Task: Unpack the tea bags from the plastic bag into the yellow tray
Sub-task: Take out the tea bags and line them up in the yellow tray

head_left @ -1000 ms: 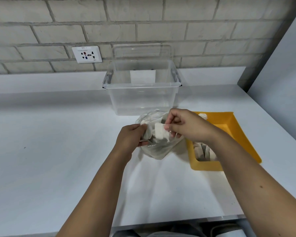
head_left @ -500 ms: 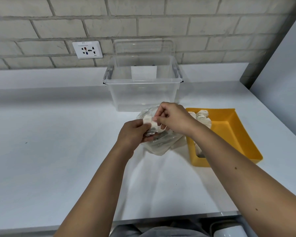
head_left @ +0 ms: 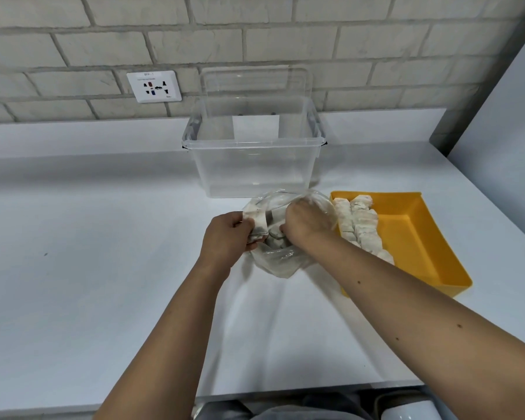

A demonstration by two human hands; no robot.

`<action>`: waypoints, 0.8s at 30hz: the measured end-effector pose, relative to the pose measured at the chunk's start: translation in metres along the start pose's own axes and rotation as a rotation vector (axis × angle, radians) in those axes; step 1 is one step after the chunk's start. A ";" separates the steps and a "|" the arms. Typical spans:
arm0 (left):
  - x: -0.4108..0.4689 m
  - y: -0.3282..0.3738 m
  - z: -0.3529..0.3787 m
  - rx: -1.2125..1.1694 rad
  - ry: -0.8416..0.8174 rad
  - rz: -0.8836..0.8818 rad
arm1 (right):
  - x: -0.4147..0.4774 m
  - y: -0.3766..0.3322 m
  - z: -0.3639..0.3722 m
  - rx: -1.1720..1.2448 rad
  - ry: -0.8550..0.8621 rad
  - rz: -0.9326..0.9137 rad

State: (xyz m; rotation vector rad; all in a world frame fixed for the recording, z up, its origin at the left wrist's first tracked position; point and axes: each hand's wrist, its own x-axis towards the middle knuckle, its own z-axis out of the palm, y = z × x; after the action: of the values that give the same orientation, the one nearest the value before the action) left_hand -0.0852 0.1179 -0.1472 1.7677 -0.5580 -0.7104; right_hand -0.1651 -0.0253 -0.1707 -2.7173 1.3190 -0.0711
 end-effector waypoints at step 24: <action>-0.016 0.016 0.007 -0.326 -0.235 -0.139 | -0.044 0.018 -0.098 0.646 -0.337 -0.270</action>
State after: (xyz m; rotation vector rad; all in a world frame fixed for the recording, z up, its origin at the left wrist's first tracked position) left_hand -0.1018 0.1197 -0.1304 1.4377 -0.4480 -1.0537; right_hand -0.2158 -0.0106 -0.0755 -2.2021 0.6749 -0.0490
